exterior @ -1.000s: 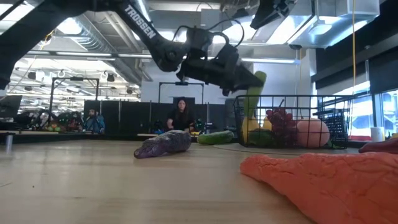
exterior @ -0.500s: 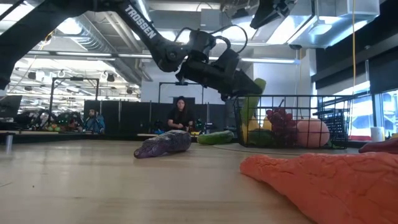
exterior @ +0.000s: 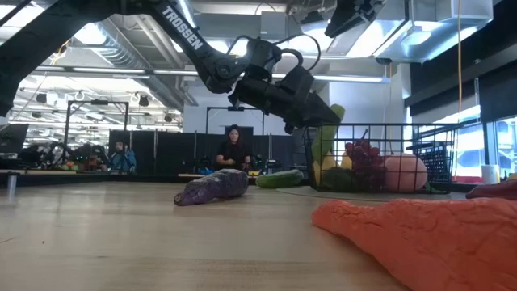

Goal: Build produce basket
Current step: Put the left green cucumber into the black wire basket, then put the violet eggplant into the black wire basket

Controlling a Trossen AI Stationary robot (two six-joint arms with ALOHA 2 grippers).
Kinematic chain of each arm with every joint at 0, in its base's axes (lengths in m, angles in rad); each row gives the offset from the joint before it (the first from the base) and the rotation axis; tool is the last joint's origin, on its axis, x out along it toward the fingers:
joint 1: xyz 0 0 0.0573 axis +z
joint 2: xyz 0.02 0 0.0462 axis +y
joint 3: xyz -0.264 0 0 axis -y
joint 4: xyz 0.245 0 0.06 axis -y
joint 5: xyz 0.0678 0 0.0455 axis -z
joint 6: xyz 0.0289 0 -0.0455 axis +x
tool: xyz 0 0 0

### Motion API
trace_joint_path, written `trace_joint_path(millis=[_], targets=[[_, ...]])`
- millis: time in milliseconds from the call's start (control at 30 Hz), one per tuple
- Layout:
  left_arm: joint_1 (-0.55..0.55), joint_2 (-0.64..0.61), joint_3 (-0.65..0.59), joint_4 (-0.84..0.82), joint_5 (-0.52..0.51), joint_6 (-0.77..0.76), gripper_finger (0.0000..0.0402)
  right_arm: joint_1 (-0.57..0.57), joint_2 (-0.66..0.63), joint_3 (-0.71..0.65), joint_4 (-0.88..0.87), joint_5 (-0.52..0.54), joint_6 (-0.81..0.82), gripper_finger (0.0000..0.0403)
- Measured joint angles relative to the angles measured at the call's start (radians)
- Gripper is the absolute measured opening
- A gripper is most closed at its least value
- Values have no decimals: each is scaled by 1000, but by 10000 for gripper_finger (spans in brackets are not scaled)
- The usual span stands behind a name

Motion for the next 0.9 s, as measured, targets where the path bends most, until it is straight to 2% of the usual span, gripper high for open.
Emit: trace_joint_path(millis=[300, 667, 900], targets=[[2, 0, 0, 0, -3, -33, 128, 0, 0, 0, 0, 0, 0, 119], [2, -1, 0, -1, 0, -38, 175, 0, 0, 0, 0, 0, 0, 119], [10, -1, 0, 2, 42, -28, 194, 0, 0, 0, 0, 0, 0, 120]])
